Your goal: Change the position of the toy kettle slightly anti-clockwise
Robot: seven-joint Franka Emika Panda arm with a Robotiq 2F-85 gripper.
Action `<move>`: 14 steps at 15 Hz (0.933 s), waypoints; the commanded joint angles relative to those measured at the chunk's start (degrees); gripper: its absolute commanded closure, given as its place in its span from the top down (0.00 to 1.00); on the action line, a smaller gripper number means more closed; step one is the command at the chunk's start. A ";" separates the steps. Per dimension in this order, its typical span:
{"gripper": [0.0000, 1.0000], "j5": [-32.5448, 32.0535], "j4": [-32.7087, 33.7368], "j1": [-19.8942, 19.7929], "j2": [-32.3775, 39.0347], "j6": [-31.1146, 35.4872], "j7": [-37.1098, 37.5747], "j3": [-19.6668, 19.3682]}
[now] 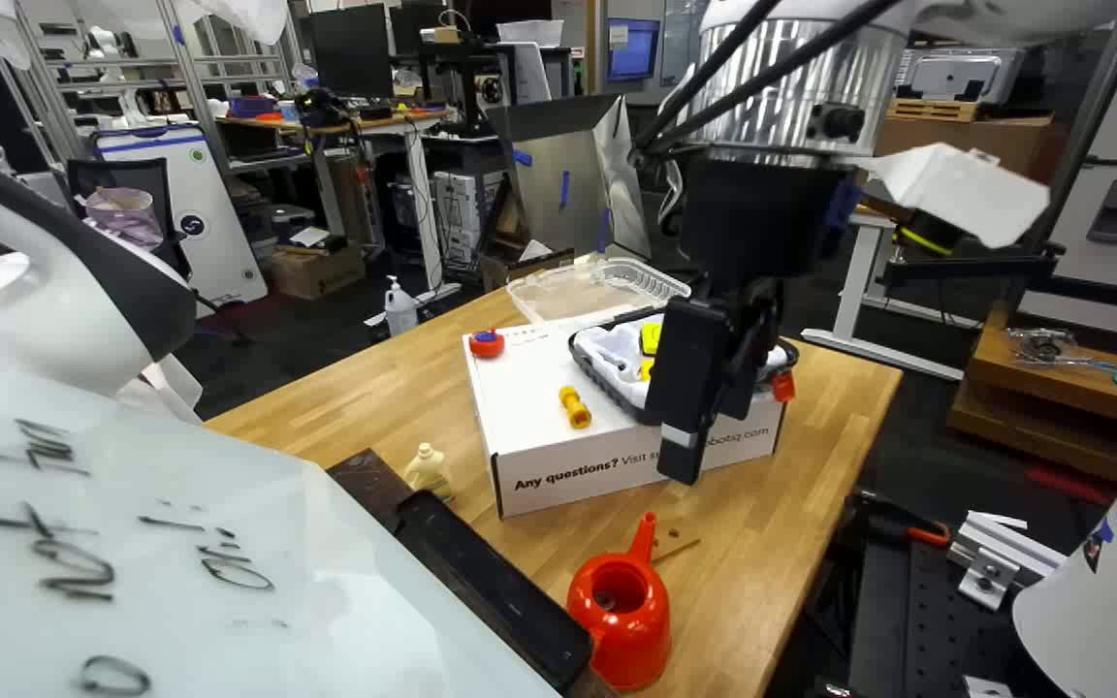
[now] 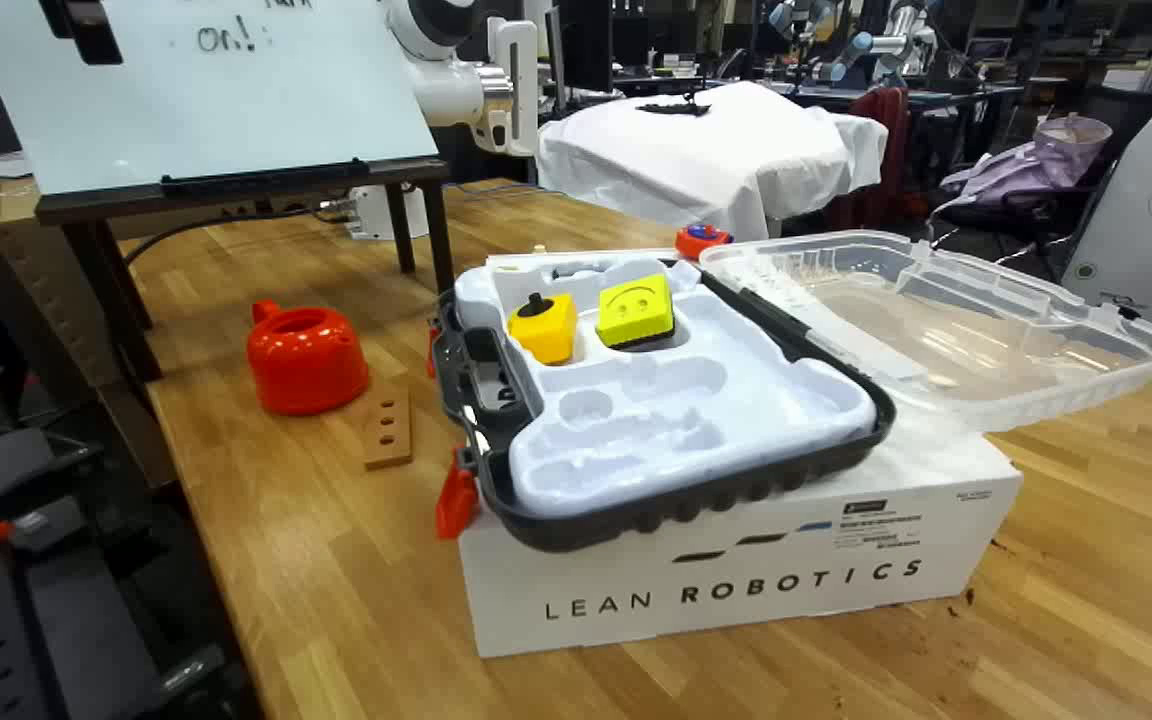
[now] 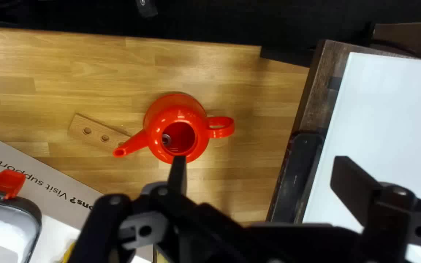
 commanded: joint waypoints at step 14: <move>1.00 -1.51 1.40 -3.79 5.17 0.61 11.11 1.82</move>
